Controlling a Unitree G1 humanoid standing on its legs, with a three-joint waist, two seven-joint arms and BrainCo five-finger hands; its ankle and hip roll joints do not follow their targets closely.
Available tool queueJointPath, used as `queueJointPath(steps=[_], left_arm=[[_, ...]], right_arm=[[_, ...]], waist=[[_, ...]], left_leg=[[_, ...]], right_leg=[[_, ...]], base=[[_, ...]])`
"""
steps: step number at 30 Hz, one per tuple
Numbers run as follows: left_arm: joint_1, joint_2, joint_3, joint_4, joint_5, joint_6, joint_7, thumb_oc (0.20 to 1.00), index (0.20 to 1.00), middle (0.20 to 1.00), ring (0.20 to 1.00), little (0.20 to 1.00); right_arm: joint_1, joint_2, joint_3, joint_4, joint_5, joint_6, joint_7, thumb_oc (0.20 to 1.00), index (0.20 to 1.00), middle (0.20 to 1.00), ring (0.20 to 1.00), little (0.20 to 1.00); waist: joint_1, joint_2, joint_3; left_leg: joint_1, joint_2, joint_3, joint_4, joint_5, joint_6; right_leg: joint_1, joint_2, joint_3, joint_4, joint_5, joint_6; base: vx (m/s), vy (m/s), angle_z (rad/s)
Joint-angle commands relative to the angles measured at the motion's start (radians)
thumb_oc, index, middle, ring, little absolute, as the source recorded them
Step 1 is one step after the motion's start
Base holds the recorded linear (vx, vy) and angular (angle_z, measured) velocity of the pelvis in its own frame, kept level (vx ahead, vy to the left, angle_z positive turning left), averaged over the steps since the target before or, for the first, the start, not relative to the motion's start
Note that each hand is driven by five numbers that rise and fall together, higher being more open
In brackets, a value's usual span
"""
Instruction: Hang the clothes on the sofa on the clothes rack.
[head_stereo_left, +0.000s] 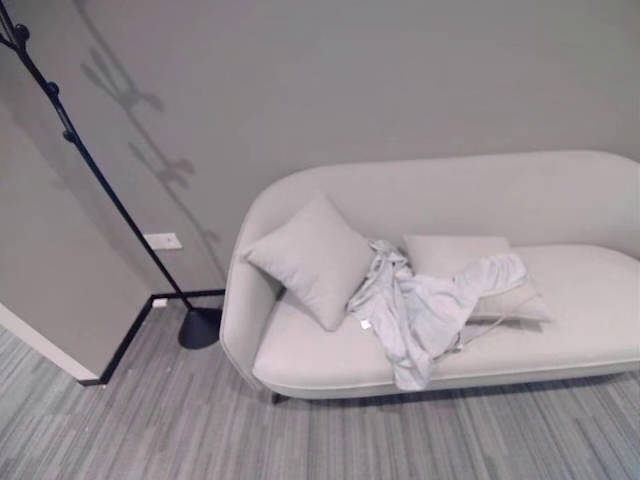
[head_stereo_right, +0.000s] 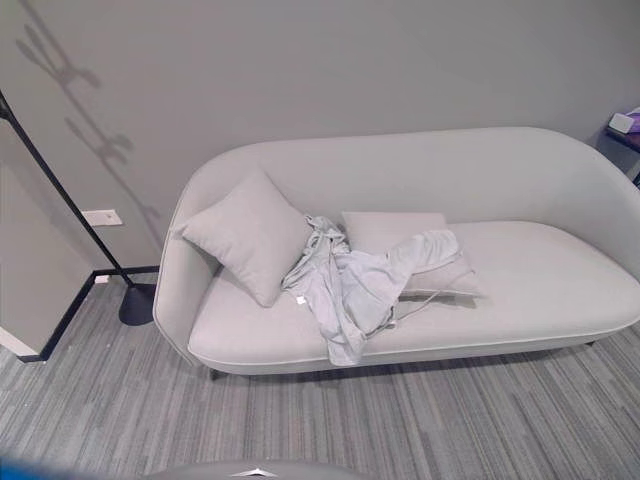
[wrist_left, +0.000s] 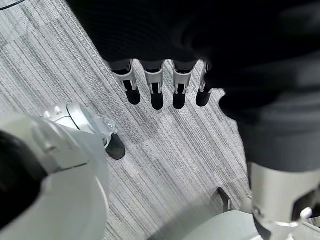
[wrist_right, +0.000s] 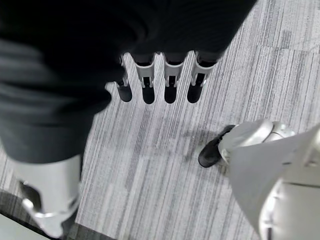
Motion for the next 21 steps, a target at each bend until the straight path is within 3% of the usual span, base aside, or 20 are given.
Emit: queueJointPath(steps=[1, 21], left_arm=[[-0.038, -0.002, 0.033, 0.035, 0.035, -0.02, -0.003, 1.0, 1.0, 1.0, 1.0, 1.0], [-0.033, 0.002, 0.009, 0.047, 0.087, -0.013, -0.026, 1.0, 1.0, 1.0, 1.0, 1.0]], right_arm=[[-0.051, 0.018, -0.007, 0.051, -0.05, -0.009, 0.012, 1.0, 1.0, 1.0, 1.0, 1.0], [-0.033, 0.021, 0.046, 0.049, -0.131, -0.007, 0.035, 1.0, 1.0, 1.0, 1.0, 1.0]], waist=[[-0.002, -0.026, 0.011], [0.0, -0.031, 0.015]], left_leg=[[0.023, 0.029, 0.069, -0.055, 0.005, -0.048], [0.025, 0.034, 0.064, -0.055, 0.007, -0.051]], right_leg=[[0.094, -0.022, -0.039, -0.2, 0.056, 0.056], [0.098, -0.017, -0.038, -0.2, 0.056, 0.053]], base=[[0.0, 0.0, 0.0], [0.0, 0.0, 0.0]])
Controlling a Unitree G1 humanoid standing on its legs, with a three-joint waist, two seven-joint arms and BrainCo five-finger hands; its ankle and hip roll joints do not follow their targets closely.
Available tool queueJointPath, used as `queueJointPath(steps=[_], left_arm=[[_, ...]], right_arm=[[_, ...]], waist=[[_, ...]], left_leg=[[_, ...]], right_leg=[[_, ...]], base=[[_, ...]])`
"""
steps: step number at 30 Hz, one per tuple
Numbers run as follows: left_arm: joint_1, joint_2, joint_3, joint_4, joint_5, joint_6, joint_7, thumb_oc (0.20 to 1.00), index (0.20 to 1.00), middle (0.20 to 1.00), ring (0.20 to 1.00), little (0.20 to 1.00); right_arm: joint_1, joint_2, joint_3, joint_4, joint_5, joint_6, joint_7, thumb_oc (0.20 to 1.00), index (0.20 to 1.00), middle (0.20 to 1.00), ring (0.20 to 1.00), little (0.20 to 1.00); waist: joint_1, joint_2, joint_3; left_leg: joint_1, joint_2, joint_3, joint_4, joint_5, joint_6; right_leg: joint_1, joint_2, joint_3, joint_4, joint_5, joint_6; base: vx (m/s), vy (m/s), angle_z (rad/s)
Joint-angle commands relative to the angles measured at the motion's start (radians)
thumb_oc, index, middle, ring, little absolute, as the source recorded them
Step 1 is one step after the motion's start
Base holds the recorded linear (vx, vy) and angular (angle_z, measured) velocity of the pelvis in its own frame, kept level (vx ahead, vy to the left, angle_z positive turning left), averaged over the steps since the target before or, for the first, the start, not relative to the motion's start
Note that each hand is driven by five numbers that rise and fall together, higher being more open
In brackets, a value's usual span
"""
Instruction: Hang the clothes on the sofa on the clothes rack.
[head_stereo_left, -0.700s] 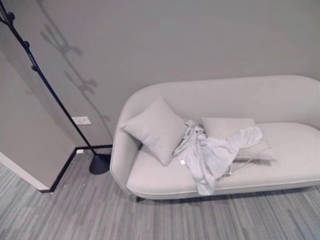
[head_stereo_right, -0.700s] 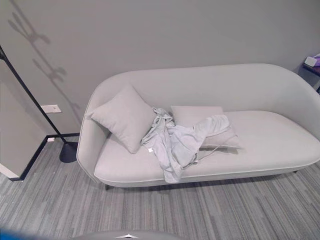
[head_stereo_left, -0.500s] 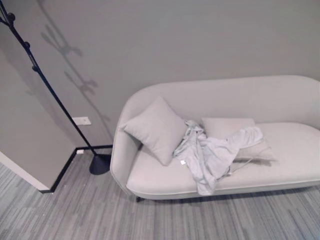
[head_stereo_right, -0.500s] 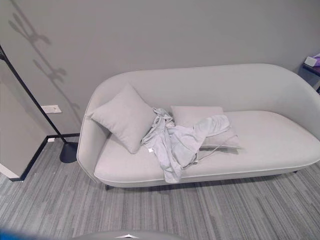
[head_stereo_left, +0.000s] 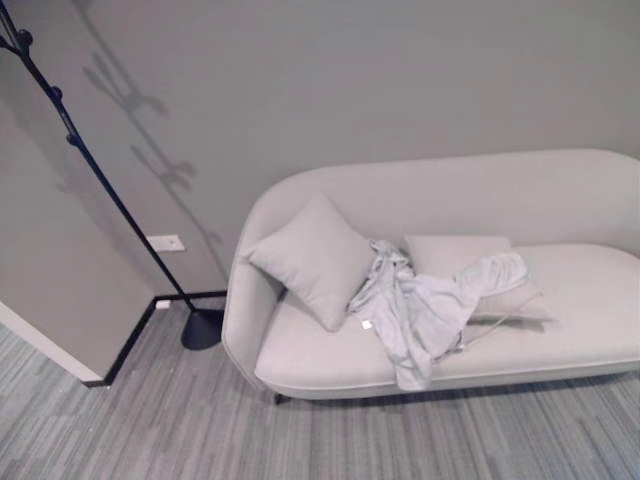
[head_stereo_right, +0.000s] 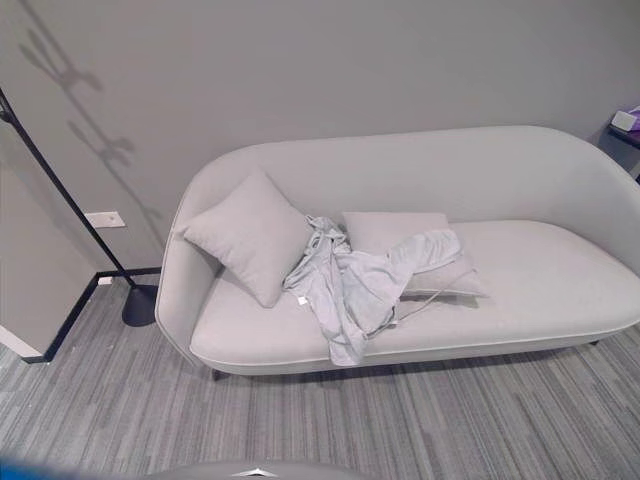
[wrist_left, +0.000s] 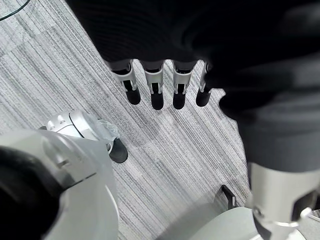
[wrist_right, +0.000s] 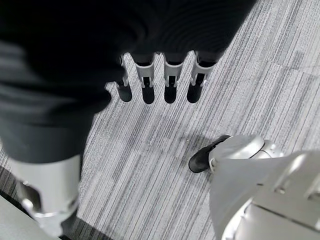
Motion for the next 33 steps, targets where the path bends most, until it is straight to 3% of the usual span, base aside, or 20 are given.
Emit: queueJointPath(steps=[1, 7, 8, 9, 10, 12, 14, 15, 17, 19, 20, 21, 22, 24, 27, 28, 30, 32, 33], left_arm=[[-0.039, 0.003, 0.016, 0.043, 0.053, -0.012, -0.011, 1.0, 1.0, 1.0, 1.0, 1.0], [-0.035, 0.001, 0.007, 0.036, 0.057, -0.013, -0.013, 1.0, 1.0, 1.0, 1.0, 1.0], [-0.048, 0.0, -0.014, 0.02, 0.057, -0.017, -0.01, 1.0, 1.0, 1.0, 1.0, 1.0], [-0.05, 0.0, -0.014, 0.02, 0.057, -0.017, -0.009, 1.0, 1.0, 1.0, 1.0, 1.0], [-0.062, 0.0, -0.032, 0.006, 0.059, -0.018, -0.012, 1.0, 1.0, 1.0, 1.0, 1.0], [-0.068, -0.006, -0.027, 0.01, 0.03, -0.02, -0.009, 1.0, 1.0, 1.0, 1.0, 1.0], [-0.062, -0.013, -0.001, 0.017, 0.002, -0.03, 0.004, 1.0, 1.0, 1.0, 1.0, 1.0], [-0.056, -0.013, 0.003, 0.023, -0.003, -0.034, 0.009, 1.0, 1.0, 1.0, 1.0, 1.0], [-0.057, -0.015, -0.009, 0.036, 0.003, -0.034, 0.014, 1.0, 1.0, 1.0, 1.0, 1.0], [-0.049, -0.017, -0.007, 0.05, 0.001, -0.029, 0.009, 1.0, 1.0, 1.0, 1.0, 1.0], [-0.043, -0.017, -0.004, 0.051, -0.014, -0.025, 0.014, 1.0, 1.0, 1.0, 1.0, 1.0], [-0.041, -0.007, 0.009, 0.05, -0.026, -0.028, 0.019, 1.0, 1.0, 1.0, 1.0, 1.0], [-0.042, -0.006, 0.009, 0.05, -0.026, -0.028, 0.019, 1.0, 1.0, 1.0, 1.0, 1.0], [-0.05, 0.02, 0.017, 0.058, 0.007, -0.028, 0.021, 1.0, 1.0, 1.0, 1.0, 1.0], [-0.054, 0.044, 0.023, 0.056, 0.026, -0.03, 0.027, 1.0, 1.0, 1.0, 1.0, 1.0], [-0.061, 0.065, 0.017, 0.051, 0.048, -0.033, 0.027, 1.0, 1.0, 1.0, 1.0, 1.0], [-0.062, 0.07, 0.014, 0.046, 0.052, -0.035, 0.031, 1.0, 1.0, 1.0, 1.0, 1.0], [-0.065, 0.081, -0.023, 0.024, 0.11, -0.03, 0.034, 1.0, 1.0, 1.0, 1.0, 1.0], [-0.065, 0.081, -0.022, 0.023, 0.11, -0.03, 0.034, 1.0, 1.0, 1.0, 1.0, 1.0]], right_arm=[[-0.044, 0.021, 0.001, 0.048, -0.033, -0.008, 0.011, 1.0, 1.0, 1.0, 1.0, 1.0], [-0.039, 0.017, 0.009, 0.047, -0.06, -0.006, 0.016, 1.0, 1.0, 1.0, 1.0, 1.0], [-0.047, 0.006, 0.008, 0.043, -0.071, -0.011, 0.01, 1.0, 1.0, 1.0, 1.0, 1.0], [-0.049, 0.006, 0.007, 0.043, -0.071, -0.011, 0.01, 1.0, 1.0, 1.0, 1.0, 1.0], [-0.062, -0.008, 0.011, 0.035, -0.078, -0.016, 0.004, 1.0, 1.0, 1.0, 1.0, 1.0], [-0.071, -0.025, 0.012, 0.032, -0.099, -0.012, 0.001, 1.0, 1.0, 1.0, 1.0, 1.0], [-0.065, -0.035, 0.011, 0.034, -0.125, -0.004, 0.001, 1.0, 1.0, 1.0, 1.0, 1.0], [-0.06, -0.035, 0.016, 0.027, -0.139, 0.001, 0.003, 1.0, 1.0, 1.0, 1.0, 1.0], [-0.051, -0.034, 0.011, 0.024, -0.135, -0.002, -0.002, 1.0, 1.0, 1.0, 1.0, 1.0], [-0.044, -0.036, -0.003, 0.025, -0.137, 0.001, 0.003, 1.0, 1.0, 1.0, 1.0, 1.0], [-0.041, -0.034, -0.009, 0.025, -0.135, 0.002, -0.006, 1.0, 1.0, 1.0, 1.0, 1.0], [-0.043, -0.025, -0.015, 0.018, -0.132, 0.006, -0.002, 1.0, 1.0, 1.0, 1.0, 1.0], [-0.044, -0.024, -0.015, 0.018, -0.132, 0.006, -0.002, 1.0, 1.0, 1.0, 1.0, 1.0], [-0.054, 0.007, -0.02, 0.017, -0.128, 0.009, 0.007, 1.0, 1.0, 1.0, 1.0, 1.0], [-0.068, 0.026, -0.007, 0.001, -0.13, 0.006, 0.007, 1.0, 1.0, 1.0, 1.0, 1.0], [-0.081, 0.046, 0.022, -0.052, -0.134, -0.012, 0.013, 1.0, 1.0, 1.0, 1.0, 1.0], [-0.084, 0.051, 0.03, -0.074, -0.136, -0.016, 0.01, 1.0, 1.0, 1.0, 1.0, 1.0], [-0.094, 0.054, 0.064, -0.133, -0.168, -0.036, -0.004, 1.0, 1.0, 1.0, 1.0, 1.0], [-0.094, 0.054, 0.064, -0.134, -0.168, -0.035, -0.004, 1.0, 1.0, 1.0, 1.0, 1.0]], waist=[[0.0, -0.041, 0.015], [0.003, -0.047, 0.028], [0.009, -0.058, 0.074], [0.007, -0.059, 0.072], [0.016, -0.063, 0.107], [0.018, -0.057, 0.119], [0.018, -0.06, 0.112], [0.016, -0.056, 0.106], [0.018, -0.044, 0.113], [0.014, -0.024, 0.099], [0.017, -0.018, 0.094], [0.019, -0.019, 0.088], [0.019, -0.02, 0.087], [0.026, -0.048, 0.08], [0.032, -0.065, 0.074], [0.029, -0.076, 0.081], [0.028, -0.078, 0.082], [0.012, -0.083, 0.111], [0.013, -0.085, 0.112]], left_leg=[[0.027, 0.034, 0.067, -0.056, 0.007, -0.052], [0.022, 0.038, 0.064, -0.022, -0.001, -0.054], [-0.08, 0.037, 0.054, 0.147, -0.038, -0.065], [-0.09, 0.036, 0.051, 0.154, -0.038, -0.063], [-0.186, 0.029, 0.023, 0.301, -0.033, -0.087], [-0.24, 0.037, -0.023, 0.36, -0.012, -0.105], [-0.204, 0.099, -0.002, 0.254, -0.018, -0.103], [-0.191, 0.162, 0.002, 0.12, 0.047, -0.1], [-0.214, 0.223, 0.009, -0.033, 0.145, -0.124], [-0.21, 0.24, 0.04, -0.056, 0.149, -0.137], [-0.21, 0.238, 0.039, -0.04, 0.16, -0.146], [-0.232, 0.195, 0.02, 0.018, 0.133, -0.127], [-0.236, 0.193, 0.02, 0.02, 0.134, -0.125], [-0.24, 0.144, 0.045, 0.084, 0.075, -0.092], [-0.241, 0.112, 0.066, 0.092, 0.05, -0.061], [-0.227, 0.082, 0.082, 0.088, 0.025, -0.032], [-0.219, 0.07, 0.089, 0.082, 0.017, -0.019], [-0.181, 0.017, 0.101, 0.083, -0.019, 0.031], [-0.181, 0.015, 0.102, 0.083, -0.019, 0.032]], right_leg=[[0.096, -0.018, -0.036, -0.198, 0.054, 0.053], [0.105, -0.012, -0.036, -0.198, 0.044, 0.048], [0.103, -0.021, -0.039, -0.198, 0.04, 0.037], [0.098, -0.022, -0.042, -0.198, 0.042, 0.037], [0.092, -0.026, -0.044, -0.197, 0.041, 0.023], [0.081, -0.024, -0.054, -0.197, 0.039, 0.019], [0.09, -0.041, -0.06, -0.198, 0.038, 0.042], [0.091, -0.052, -0.053, -0.191, 0.032, 0.057], [0.112, -0.063, -0.052, -0.184, 0.002, 0.076], [0.117, -0.073, -0.055, -0.173, 0.0, 0.086], [0.136, -0.079, -0.056, -0.178, -0.008, 0.09], [0.138, -0.123, -0.051, -0.152, 0.012, 0.1], [0.135, -0.124, -0.051, -0.152, 0.015, 0.101], [0.128, -0.187, -0.045, -0.111, 0.032, 0.128], [0.097, -0.224, -0.04, -0.062, 0.047, 0.144], [0.064, -0.255, -0.03, 0.021, 0.053, 0.15], [0.034, -0.272, -0.02, 0.078, 0.055, 0.148], [-0.034, -0.33, -0.008, 0.258, 0.162, 0.147], [-0.036, -0.333, -0.005, 0.261, 0.161, 0.149]], base=[[0.0, 0.0, 0.0], [-0.02, -0.008, 0.0], [-0.13, -0.026, 0.07], [-0.23, -0.034, 0.11], [-0.12, -0.004, 0.13], [-0.06, 0.097, 0.14], [0.17, 0.27, 0.17], [0.25, 0.334, 0.21], [0.22, 0.345, 0.3], [0.21, 0.335, 0.4], [0.33, 0.515, 0.25], [0.23, 0.385, 0.08], [0.25, 0.419, -0.11], [0.25, 0.384, -0.03], [0.15, 0.285, -0.26], [0.11, 0.298, -0.2], [0.09, 0.284, -0.21], [0.06, 0.322, -0.22], [0.12, 0.308, -0.02]])
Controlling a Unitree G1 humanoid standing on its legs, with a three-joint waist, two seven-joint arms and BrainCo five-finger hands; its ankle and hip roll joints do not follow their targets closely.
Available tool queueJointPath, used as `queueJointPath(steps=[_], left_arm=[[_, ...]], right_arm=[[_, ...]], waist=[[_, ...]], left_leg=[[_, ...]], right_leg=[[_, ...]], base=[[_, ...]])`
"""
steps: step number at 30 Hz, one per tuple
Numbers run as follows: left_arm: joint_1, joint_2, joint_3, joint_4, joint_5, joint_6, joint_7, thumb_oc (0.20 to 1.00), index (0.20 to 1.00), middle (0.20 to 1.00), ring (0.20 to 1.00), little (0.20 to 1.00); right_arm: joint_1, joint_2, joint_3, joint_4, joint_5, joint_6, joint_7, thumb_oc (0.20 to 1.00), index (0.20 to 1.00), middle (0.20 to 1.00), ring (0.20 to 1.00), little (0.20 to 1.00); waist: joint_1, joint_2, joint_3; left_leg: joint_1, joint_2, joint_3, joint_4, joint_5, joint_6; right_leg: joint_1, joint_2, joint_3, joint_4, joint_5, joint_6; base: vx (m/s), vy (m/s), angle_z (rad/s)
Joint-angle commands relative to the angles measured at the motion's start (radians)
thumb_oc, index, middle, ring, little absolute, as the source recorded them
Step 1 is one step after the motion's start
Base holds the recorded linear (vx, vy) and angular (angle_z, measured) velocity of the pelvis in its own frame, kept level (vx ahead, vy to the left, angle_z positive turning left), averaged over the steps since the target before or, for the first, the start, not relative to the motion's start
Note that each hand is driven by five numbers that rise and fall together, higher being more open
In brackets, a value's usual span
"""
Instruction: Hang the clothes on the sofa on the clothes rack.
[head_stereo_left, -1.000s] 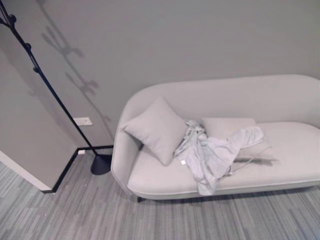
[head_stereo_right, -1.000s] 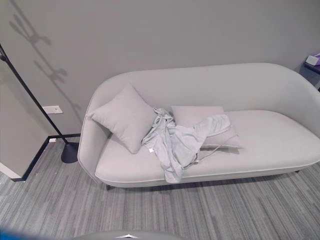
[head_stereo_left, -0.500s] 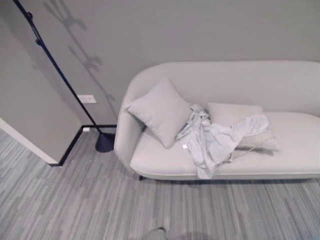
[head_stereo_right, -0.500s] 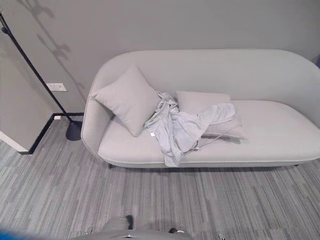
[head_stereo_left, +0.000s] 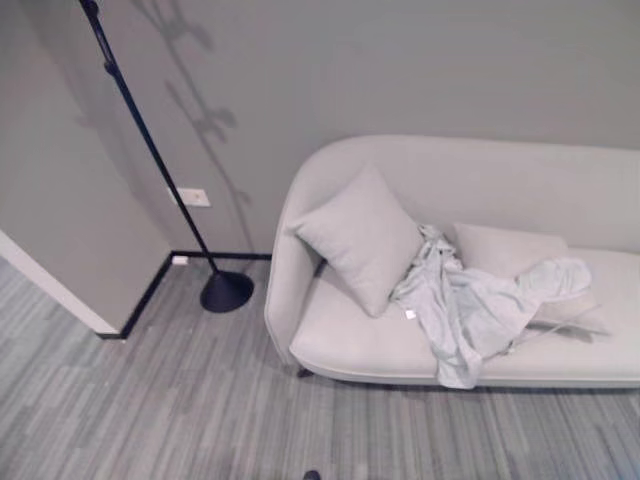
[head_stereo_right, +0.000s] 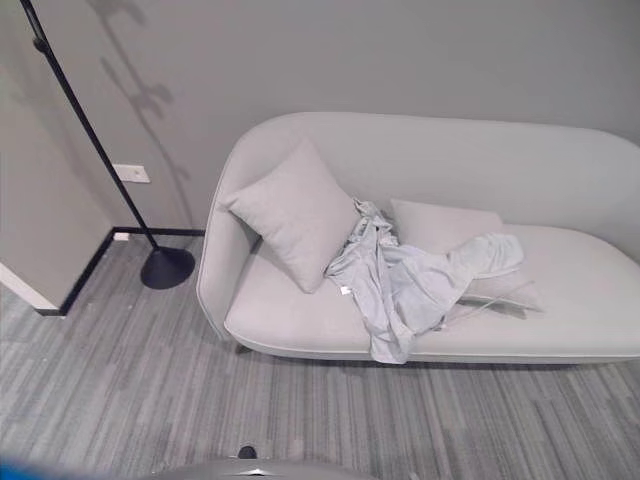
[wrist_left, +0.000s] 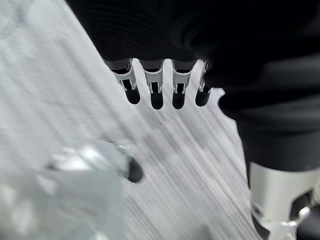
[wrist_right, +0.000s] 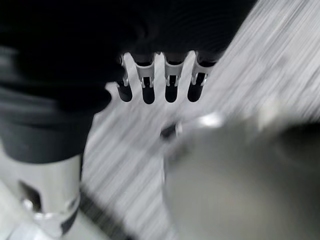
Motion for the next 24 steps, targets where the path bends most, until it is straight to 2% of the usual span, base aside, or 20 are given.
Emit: queueJointPath(steps=[1, 3, 5, 6, 8, 9, 10, 11, 12, 13, 15, 16, 18, 19, 22, 24], left_arm=[[0.018, -0.018, -0.018, 0.002, 0.089, -0.006, 0.015, 1.0, 1.0, 1.0, 1.0, 1.0], [0.028, -0.015, -0.016, 0.002, 0.097, -0.004, 0.017, 1.0, 1.0, 1.0, 1.0, 1.0], [0.029, -0.013, -0.017, 0.0, 0.1, -0.006, 0.018, 1.0, 1.0, 1.0, 1.0, 1.0], [0.037, -0.017, -0.015, -0.005, 0.103, -0.011, 0.022, 1.0, 1.0, 1.0, 1.0, 1.0], [0.042, -0.025, -0.019, -0.013, 0.121, -0.017, 0.03, 1.0, 1.0, 1.0, 1.0, 1.0], [0.042, -0.026, -0.019, -0.014, 0.122, -0.017, 0.031, 1.0, 1.0, 1.0, 1.0, 1.0], [0.045, -0.033, -0.021, -0.024, 0.126, -0.022, 0.043, 1.0, 1.0, 1.0, 1.0, 1.0], [0.05, -0.05, -0.017, -0.046, 0.136, -0.027, 0.058, 1.0, 1.0, 1.0, 1.0, 1.0], [0.05, -0.051, -0.017, -0.046, 0.136, -0.027, 0.058, 1.0, 1.0, 1.0, 1.0, 1.0], [0.048, -0.061, -0.013, -0.057, 0.144, -0.031, 0.069, 1.0, 1.0, 1.0, 1.0, 1.0], [0.043, -0.073, -0.01, -0.078, 0.169, -0.039, 0.088, 1.0, 1.0, 1.0, 1.0, 1.0], [0.043, -0.073, -0.01, -0.079, 0.169, -0.039, 0.088, 1.0, 1.0, 1.0, 1.0, 1.0], [0.044, -0.076, -0.007, -0.099, 0.182, -0.043, 0.094, 1.0, 1.0, 1.0, 1.0, 1.0], [0.044, -0.075, -0.005, -0.1, 0.191, -0.043, 0.093, 1.0, 1.0, 1.0, 1.0, 1.0], [0.053, -0.074, 0.002, -0.098, 0.206, -0.041, 0.092, 1.0, 1.0, 1.0, 1.0, 1.0], [0.07, -0.082, 0.015, -0.11, 0.205, -0.041, 0.09, 1.0, 1.0, 1.0, 1.0, 1.0]], right_arm=[[-0.054, -0.063, 0.04, -0.034, -0.076, -0.039, -0.025, 1.0, 1.0, 1.0, 1.0, 1.0], [-0.04, -0.06, 0.045, -0.065, -0.081, -0.044, -0.031, 1.0, 1.0, 1.0, 1.0, 1.0], [-0.036, -0.063, 0.037, -0.076, -0.074, -0.049, -0.041, 1.0, 1.0, 1.0, 1.0, 1.0], [-0.039, -0.085, 0.034, -0.143, -0.092, -0.071, -0.072, 1.0, 1.0, 1.0, 1.0, 1.0], [-0.041, -0.108, 0.036, -0.206, -0.151, -0.079, -0.116, 1.0, 1.0, 1.0, 1.0, 1.0], [-0.039, -0.108, 0.035, -0.21, -0.154, -0.077, -0.119, 1.0, 1.0, 1.0, 1.0, 1.0], [-0.037, -0.127, 0.034, -0.285, -0.201, -0.078, -0.159, 1.0, 1.0, 1.0, 1.0, 1.0], [-0.011, -0.162, 0.026, -0.467, -0.341, -0.065, -0.244, 1.0, 1.0, 1.0, 1.0, 1.0], [-0.01, -0.162, 0.026, -0.468, -0.341, -0.064, -0.245, 1.0, 1.0, 1.0, 1.0, 1.0], [0.006, -0.184, 0.016, -0.542, -0.425, -0.047, -0.293, 1.0, 1.0, 1.0, 1.0, 1.0], [0.02, -0.219, -0.007, -0.64, -0.578, -0.004, -0.376, 1.0, 1.0, 1.0, 1.0, 1.0], [0.02, -0.218, -0.007, -0.642, -0.579, -0.002, -0.377, 1.0, 1.0, 1.0, 1.0, 1.0], [0.028, -0.246, -0.012, -0.701, -0.707, 0.044, -0.425, 1.0, 1.0, 1.0, 1.0, 1.0], [0.037, -0.254, -0.011, -0.727, -0.743, 0.055, -0.429, 1.0, 1.0, 1.0, 1.0, 1.0], [0.044, -0.27, 0.001, -0.738, -0.807, 0.067, -0.429, 1.0, 1.0, 1.0, 1.0, 1.0], [0.041, -0.314, 0.033, -0.749, -0.924, 0.094, -0.424, 1.0, 1.0, 1.0, 1.0, 1.0]], waist=[[-0.005, 0.035, 0.069], [-0.01, 0.042, 0.077], [-0.015, 0.042, 0.077], [-0.023, 0.046, 0.082], [-0.029, 0.052, 0.089], [-0.028, 0.055, 0.09], [-0.035, 0.058, 0.096], [-0.048, 0.06, 0.11], [-0.048, 0.061, 0.111], [-0.054, 0.052, 0.12], [-0.066, 0.044, 0.132], [-0.065, 0.044, 0.133], [-0.074, 0.034, 0.135], [-0.075, 0.032, 0.13], [-0.073, 0.018, 0.115], [-0.076, 0.028, 0.099]], left_leg=[[-0.026, 0.006, -0.04, 0.041, -0.092, 0.037], [0.025, -0.008, -0.025, 0.024, -0.111, 0.054], [0.05, -0.012, -0.02, 0.004, -0.113, 0.054], [0.077, -0.017, -0.016, -0.015, -0.114, 0.05], [0.094, -0.017, -0.017, -0.026, -0.115, 0.043], [0.096, -0.014, -0.017, -0.028, -0.114, 0.043], [0.106, -0.013, -0.022, -0.032, -0.116, 0.038], [0.126, -0.014, -0.031, -0.037, -0.123, 0.03], [0.128, -0.013, -0.031, -0.037, -0.124, 0.03], [0.125, -0.022, -0.024, -0.035, -0.114, 0.028], [0.142, -0.023, -0.037, -0.027, -0.136, 0.017], [0.143, -0.022, -0.037, -0.027, -0.137, 0.016], [0.156, -0.023, -0.058, -0.023, -0.149, 0.009], [0.165, -0.022, -0.071, -0.025, -0.161, 0.004], [0.178, -0.027, -0.083, -0.036, -0.163, -0.001], [0.196, 0.005, -0.103, -0.054, -0.16, -0.008]], right_leg=[[0.039, -0.042, -0.027, 0.208, 0.0, 0.042], [0.005, -0.065, -0.06, 0.287, 0.003, 0.045], [-0.009, -0.055, -0.066, 0.281, -0.006, 0.042], [-0.033, -0.021, -0.083, 0.204, -0.022, 0.039], [-0.044, 0.006, -0.097, 0.111, -0.015, 0.044], [-0.04, 0.01, -0.099, 0.105, -0.012, 0.043], [-0.054, 0.032, -0.095, 0.043, -0.007, 0.044], [-0.076, 0.067, -0.069, -0.08, 0.019, 0.054], [-0.074, 0.068, -0.069, -0.08, 0.018, 0.055], [-0.083, 0.072, -0.068, -0.156, 0.053, 0.05], [-0.102, 0.077, -0.017, -0.259, 0.109, 0.076], [-0.1, 0.078, -0.017, -0.261, 0.11, 0.076], [-0.116, 0.082, 0.058, -0.297, 0.144, 0.087], [-0.1, 0.092, 0.075, -0.322, 0.126, 0.085], [-0.097, 0.089, 0.08, -0.313, 0.129, 0.084], [-0.12, 0.101, 0.067, -0.26, 0.105, 0.075]], base=[[0.17, 0.284, -0.02], [0.17, 0.25, -0.15], [0.14, 0.089, -0.17], [0.19, 0.071, -0.21], [0.11, 0.004, -0.14], [0.07, -0.028, -0.03], [0.12, -0.055, -0.03], [0.12, -0.053, -0.1], [0.07, -0.065, -0.1], [0.09, -0.086, 0.02], [0.15, -0.102, 0.18], [0.18, -0.098, 0.18], [0.22, -0.122, 0.18], [0.21, -0.098, 0.2], [0.15, -0.071, 0.29], [0.2, -0.117, 0.27]])
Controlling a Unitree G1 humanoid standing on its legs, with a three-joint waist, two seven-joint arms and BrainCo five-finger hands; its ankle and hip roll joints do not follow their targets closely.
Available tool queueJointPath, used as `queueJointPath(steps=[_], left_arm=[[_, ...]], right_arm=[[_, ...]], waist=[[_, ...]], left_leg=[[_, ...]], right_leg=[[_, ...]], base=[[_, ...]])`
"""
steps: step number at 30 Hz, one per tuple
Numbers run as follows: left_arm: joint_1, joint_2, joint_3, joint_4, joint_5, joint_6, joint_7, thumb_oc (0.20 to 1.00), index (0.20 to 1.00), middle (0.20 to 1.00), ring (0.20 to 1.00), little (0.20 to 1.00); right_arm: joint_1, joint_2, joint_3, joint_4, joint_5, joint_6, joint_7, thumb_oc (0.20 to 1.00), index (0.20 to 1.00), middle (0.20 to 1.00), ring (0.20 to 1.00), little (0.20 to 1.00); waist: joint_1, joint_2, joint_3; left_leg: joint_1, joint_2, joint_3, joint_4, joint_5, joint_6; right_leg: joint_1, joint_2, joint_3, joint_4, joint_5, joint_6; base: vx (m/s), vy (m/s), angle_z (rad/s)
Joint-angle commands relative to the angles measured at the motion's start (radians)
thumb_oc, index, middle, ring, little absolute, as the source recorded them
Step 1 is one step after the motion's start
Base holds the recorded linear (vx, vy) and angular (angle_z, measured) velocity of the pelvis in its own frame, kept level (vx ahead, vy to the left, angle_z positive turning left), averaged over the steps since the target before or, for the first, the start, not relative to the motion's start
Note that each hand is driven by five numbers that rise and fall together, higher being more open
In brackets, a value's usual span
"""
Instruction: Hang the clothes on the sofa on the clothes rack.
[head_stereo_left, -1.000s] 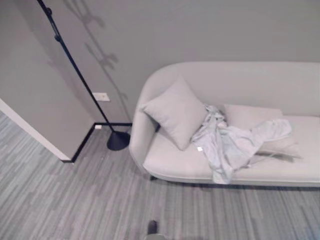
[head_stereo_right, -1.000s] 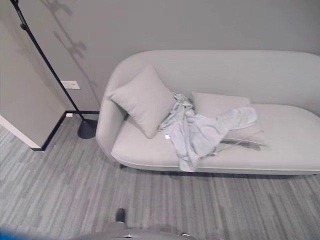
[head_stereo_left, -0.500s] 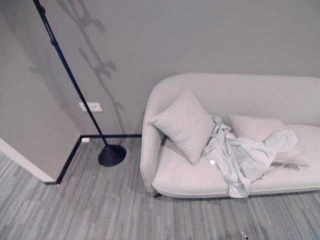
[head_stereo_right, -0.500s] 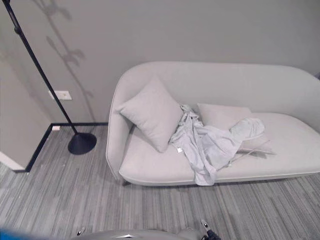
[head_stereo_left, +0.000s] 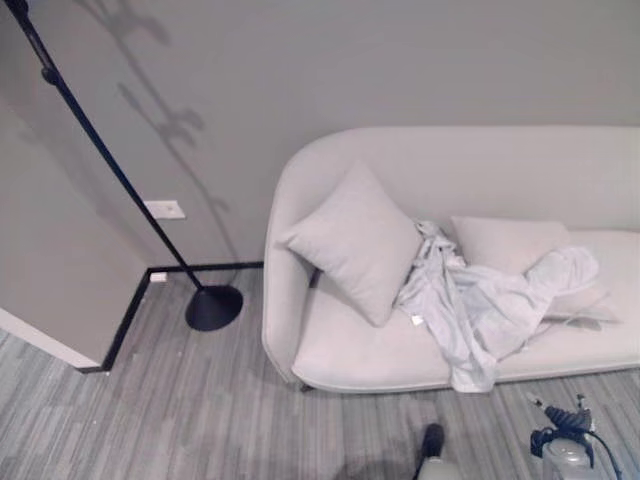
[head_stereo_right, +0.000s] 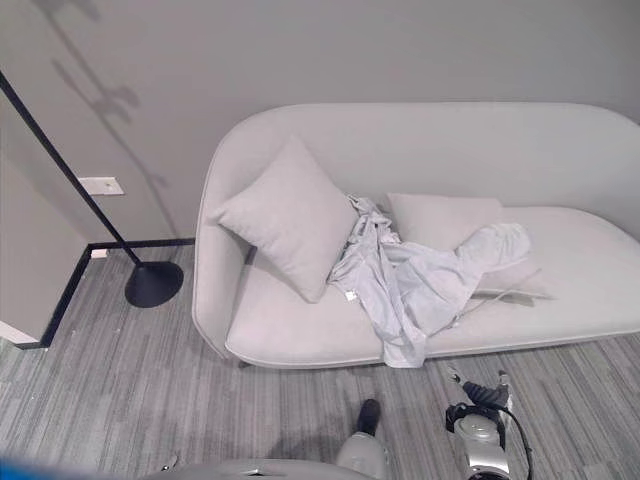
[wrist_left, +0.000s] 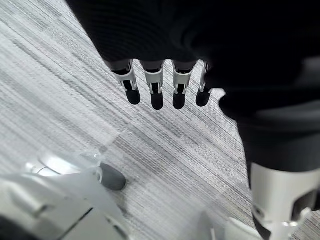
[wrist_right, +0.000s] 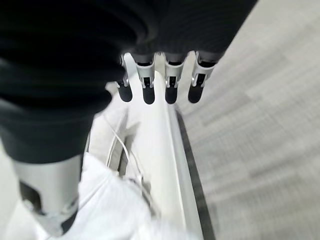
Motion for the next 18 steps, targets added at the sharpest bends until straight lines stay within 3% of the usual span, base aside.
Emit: queueJointPath(steps=[1, 2, 5, 11, 17, 18], left_arm=[[-0.014, -0.006, 0.021, -0.009, 0.048, -0.031, 0.016, 1.0, 1.0, 1.0, 1.0, 1.0], [-0.01, -0.006, 0.023, -0.019, 0.035, -0.039, 0.011, 1.0, 1.0, 1.0, 1.0, 1.0], [-0.026, 0.008, 0.008, -0.028, 0.027, -0.048, 0.012, 1.0, 1.0, 1.0, 1.0, 1.0], [-0.083, 0.039, -0.03, -0.099, -0.055, -0.1, 0.031, 1.0, 1.0, 1.0, 1.0, 1.0], [-0.121, 0.05, -0.074, -0.157, -0.12, -0.136, 0.055, 1.0, 1.0, 1.0, 1.0, 1.0], [-0.14, 0.05, -0.107, -0.205, -0.154, -0.157, 0.069, 1.0, 1.0, 1.0, 1.0, 1.0]], right_arm=[[-0.042, -0.085, 0.037, -0.057, -0.174, 0.014, -0.025, 1.0, 1.0, 1.0, 1.0, 1.0], [-0.068, -0.142, 0.072, -0.058, -0.283, 0.01, -0.015, 1.0, 1.0, 1.0, 1.0, 1.0], [-0.148, -0.183, 0.113, 0.014, -0.299, 0.004, -0.032, 1.0, 1.0, 1.0, 1.0, 1.0], [-0.34, -0.228, 0.23, 0.155, -0.319, 0.019, -0.078, 1.0, 1.0, 1.0, 1.0, 1.0], [-0.489, -0.213, 0.305, 0.281, -0.288, 0.026, -0.132, 1.0, 1.0, 1.0, 1.0, 1.0], [-0.568, -0.195, 0.348, 0.33, -0.275, 0.028, -0.165, 1.0, 1.0, 1.0, 1.0, 1.0]], waist=[[0.001, 0.005, -0.009], [0.002, 0.016, -0.007], [0.007, 0.029, 0.005], [0.029, 0.052, 0.058], [0.043, 0.073, 0.088], [0.051, 0.089, 0.111]], left_leg=[[-0.026, 0.043, -0.057, 0.012, -0.053, -0.003], [-0.027, 0.086, -0.083, -0.005, -0.044, -0.014], [-0.058, 0.127, -0.109, 0.001, -0.043, -0.029], [-0.151, 0.164, -0.146, 0.013, -0.019, -0.053], [-0.213, 0.181, -0.17, 0.002, 0.01, -0.071], [-0.243, 0.191, -0.184, -0.009, 0.026, -0.077]], right_leg=[[-0.049, -0.024, -0.013, 0.036, -0.017, 0.027], [-0.087, -0.014, -0.037, 0.108, -0.063, 0.011], [-0.142, -0.006, -0.061, 0.188, -0.106, -0.002], [-0.279, -0.018, -0.069, 0.334, -0.162, -0.016], [-0.354, -0.024, -0.082, 0.398, -0.192, -0.024], [-0.401, -0.024, -0.083, 0.439, -0.21, -0.027]], base=[[0.21, -0.177, 0.27], [0.16, -0.182, 0.22], [0.1, -0.155, 0.22], [0.02, -0.101, 0.29], [0.01, -0.063, 0.23], [0.04, -0.074, 0.21]])
